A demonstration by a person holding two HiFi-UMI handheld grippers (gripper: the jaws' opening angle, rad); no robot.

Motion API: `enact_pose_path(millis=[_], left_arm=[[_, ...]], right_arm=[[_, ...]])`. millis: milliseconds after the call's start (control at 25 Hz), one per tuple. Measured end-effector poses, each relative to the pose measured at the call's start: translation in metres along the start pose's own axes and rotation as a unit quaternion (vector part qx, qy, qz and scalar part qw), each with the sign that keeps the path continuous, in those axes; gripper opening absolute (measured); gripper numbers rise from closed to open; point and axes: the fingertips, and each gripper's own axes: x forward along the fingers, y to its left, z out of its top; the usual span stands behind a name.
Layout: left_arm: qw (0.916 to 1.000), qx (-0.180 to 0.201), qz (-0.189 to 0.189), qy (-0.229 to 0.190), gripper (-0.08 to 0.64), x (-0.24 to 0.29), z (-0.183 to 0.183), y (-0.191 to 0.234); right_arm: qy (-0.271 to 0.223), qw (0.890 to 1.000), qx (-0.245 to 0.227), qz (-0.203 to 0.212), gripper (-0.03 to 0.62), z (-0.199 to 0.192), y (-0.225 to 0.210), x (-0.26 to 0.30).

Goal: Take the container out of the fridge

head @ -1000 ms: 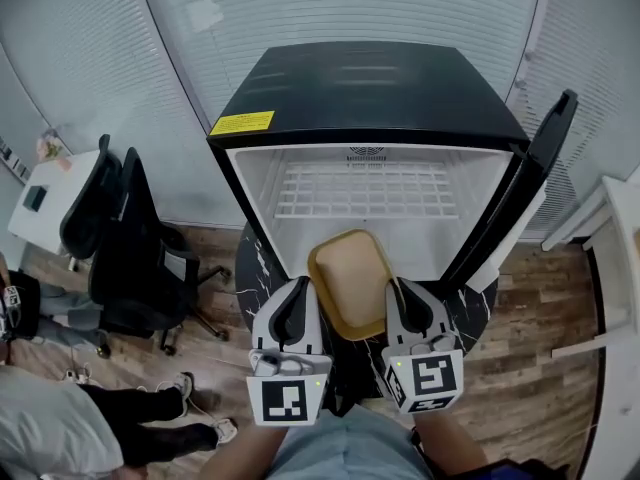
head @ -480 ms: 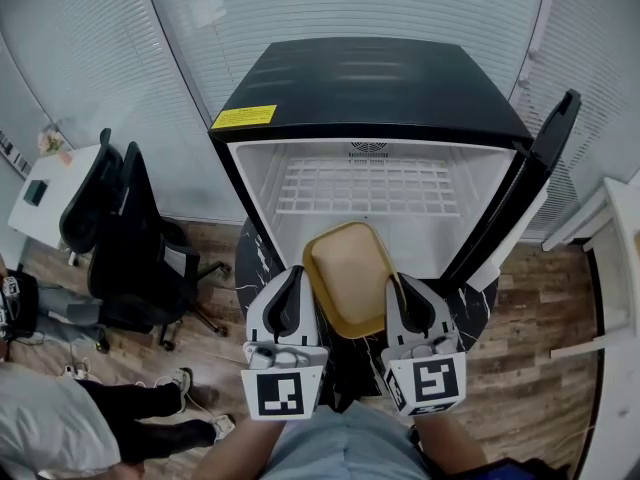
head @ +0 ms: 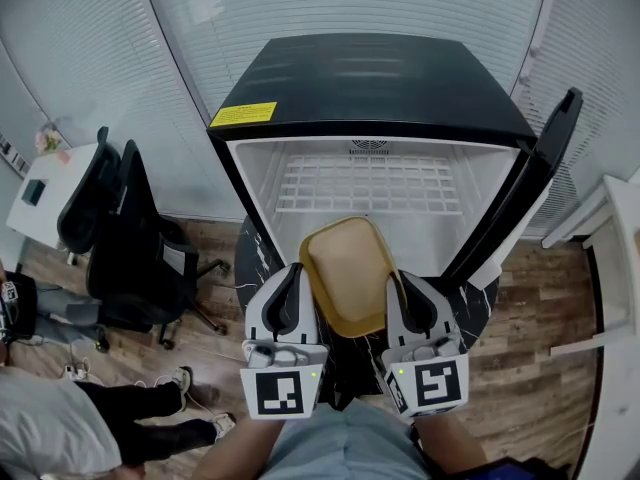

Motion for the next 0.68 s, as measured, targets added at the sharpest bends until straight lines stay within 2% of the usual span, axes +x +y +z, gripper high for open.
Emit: enact_pose_path(millis=[680], left_arm=[[1.0000, -0.003, -0.004, 0.007, 0.014, -0.0006, -0.0034, -0.0004]], right_arm=[[-0.005, 1.000, 0.001, -0.005, 0.026, 0.0016, 0.0009, -0.0019]])
